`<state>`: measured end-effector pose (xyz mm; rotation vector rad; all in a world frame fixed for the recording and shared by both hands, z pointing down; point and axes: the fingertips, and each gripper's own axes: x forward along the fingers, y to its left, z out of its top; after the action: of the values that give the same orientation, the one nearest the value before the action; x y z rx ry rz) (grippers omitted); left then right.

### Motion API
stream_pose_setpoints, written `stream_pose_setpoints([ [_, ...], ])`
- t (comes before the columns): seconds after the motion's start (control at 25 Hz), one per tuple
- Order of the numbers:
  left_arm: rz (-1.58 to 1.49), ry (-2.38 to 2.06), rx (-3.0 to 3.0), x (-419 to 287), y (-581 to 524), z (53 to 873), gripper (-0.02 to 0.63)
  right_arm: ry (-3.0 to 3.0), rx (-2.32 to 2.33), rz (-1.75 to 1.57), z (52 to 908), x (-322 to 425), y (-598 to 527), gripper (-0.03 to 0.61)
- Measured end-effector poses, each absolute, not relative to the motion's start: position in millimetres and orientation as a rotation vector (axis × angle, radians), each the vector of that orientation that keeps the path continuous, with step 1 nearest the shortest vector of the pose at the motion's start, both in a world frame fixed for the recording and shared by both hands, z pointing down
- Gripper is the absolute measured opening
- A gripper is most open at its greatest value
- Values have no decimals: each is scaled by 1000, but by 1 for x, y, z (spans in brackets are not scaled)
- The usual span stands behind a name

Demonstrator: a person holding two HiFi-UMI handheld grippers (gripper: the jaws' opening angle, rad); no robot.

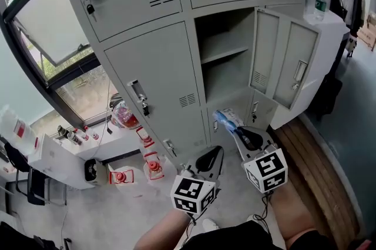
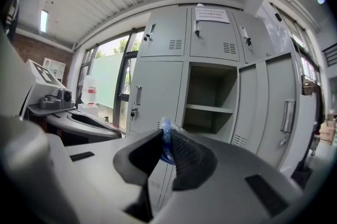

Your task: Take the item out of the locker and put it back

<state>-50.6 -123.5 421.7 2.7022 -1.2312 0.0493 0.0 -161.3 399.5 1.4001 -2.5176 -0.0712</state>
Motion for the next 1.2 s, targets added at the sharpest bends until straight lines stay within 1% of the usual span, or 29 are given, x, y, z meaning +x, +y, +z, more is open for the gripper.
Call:
stream_pose_setpoints([
  [0.28,37,-1197,2728,-70,-131,416,18,-2496,1440,-117,383,-19,-174,95],
  [0.56,25,-1217,2736,-71,-155,409,18,-2498,1452,-171,362,-15,-206,95],
  [1.2,13,-1325,2729,-26,-258,389,18,-2533,1367,-356,307,14,-342,95],
])
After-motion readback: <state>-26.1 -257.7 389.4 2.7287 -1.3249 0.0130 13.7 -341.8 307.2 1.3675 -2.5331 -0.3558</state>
